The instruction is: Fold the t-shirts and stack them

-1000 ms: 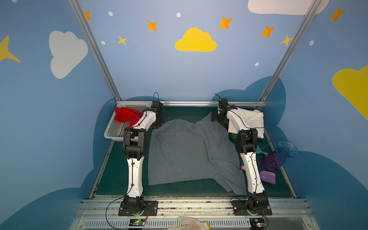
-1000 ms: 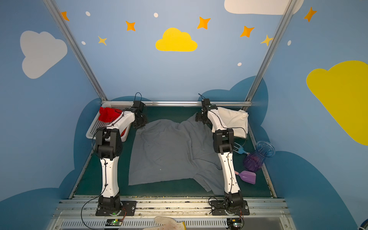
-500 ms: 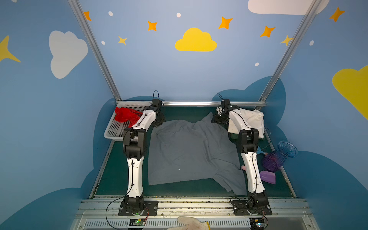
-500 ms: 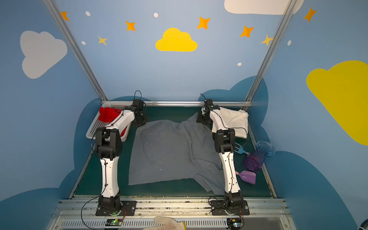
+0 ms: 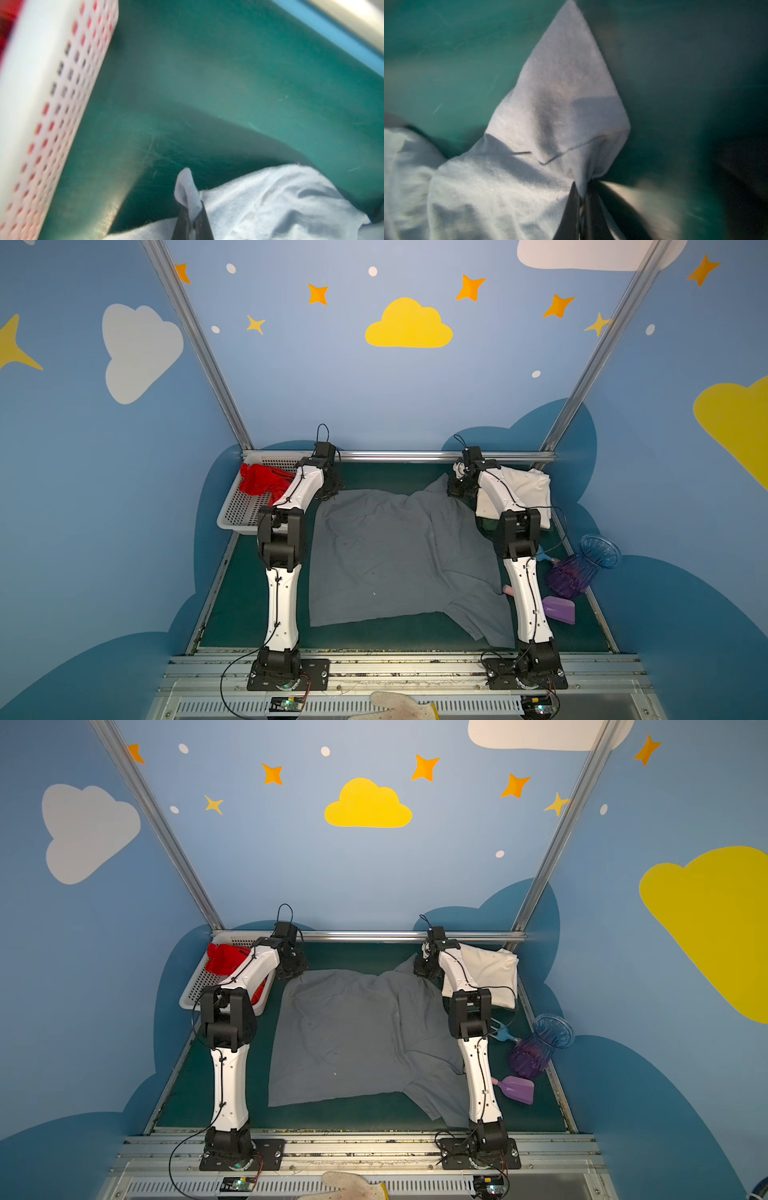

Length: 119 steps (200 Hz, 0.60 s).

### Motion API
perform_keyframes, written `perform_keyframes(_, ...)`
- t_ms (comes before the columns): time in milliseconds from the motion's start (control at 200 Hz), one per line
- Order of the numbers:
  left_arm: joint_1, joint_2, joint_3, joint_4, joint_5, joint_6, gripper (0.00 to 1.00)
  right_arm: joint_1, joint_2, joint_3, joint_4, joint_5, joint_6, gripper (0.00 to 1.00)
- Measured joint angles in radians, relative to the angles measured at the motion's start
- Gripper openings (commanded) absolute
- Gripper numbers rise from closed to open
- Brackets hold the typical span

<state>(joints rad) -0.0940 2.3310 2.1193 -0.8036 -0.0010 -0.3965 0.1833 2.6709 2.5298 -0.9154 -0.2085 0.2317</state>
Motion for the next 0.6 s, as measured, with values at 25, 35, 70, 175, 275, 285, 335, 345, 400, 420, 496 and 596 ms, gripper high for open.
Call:
perform_keyframes(25,0.001,0.013,0.024,-0.008,0.0,0.0,0.04,-0.002,-0.007,-0.007,0.0,0.009,-0.003,0.0)
perform_keyframes(35,0.002,0.017,0.031,-0.01,0.0,0.0,0.04,-0.003,-0.01,-0.01,0.0,0.012,-0.005,0.0)
perform_keyframes(70,0.003,0.039,0.071,-0.024,0.0,0.001,0.04,-0.006,-0.023,-0.023,0.002,0.024,-0.01,0.0)
perform_keyframes(175,0.009,0.11,0.21,-0.072,-0.001,0.009,0.04,-0.016,-0.068,-0.063,0.011,0.057,-0.029,0.0)
perform_keyframes(275,0.012,0.163,0.321,-0.106,-0.006,0.019,0.04,-0.023,-0.118,-0.106,0.021,0.082,-0.039,0.0)
perform_keyframes(285,0.013,0.167,0.33,-0.11,-0.006,0.019,0.04,-0.024,-0.121,-0.11,0.022,0.084,-0.04,0.0)
perform_keyframes(335,0.014,0.18,0.365,-0.122,-0.008,0.025,0.04,-0.025,-0.142,-0.124,0.025,0.09,-0.046,0.0)
perform_keyframes(345,0.014,0.182,0.37,-0.124,-0.008,0.026,0.04,-0.025,-0.147,-0.127,0.027,0.092,-0.047,0.0)
perform_keyframes(400,0.016,0.189,0.396,-0.128,-0.009,0.032,0.04,-0.025,-0.169,-0.148,0.032,0.096,-0.051,0.0)
perform_keyframes(420,0.016,0.19,0.402,-0.128,-0.01,0.034,0.04,-0.025,-0.177,-0.155,0.033,0.097,-0.051,0.0)
perform_keyframes(496,0.018,0.19,0.416,-0.124,-0.011,0.041,0.04,-0.024,-0.204,-0.19,0.04,0.114,-0.052,0.0)
perform_keyframes(596,0.025,0.19,0.422,-0.112,-0.011,0.043,0.04,-0.023,-0.246,-0.253,0.045,0.135,-0.045,0.0)
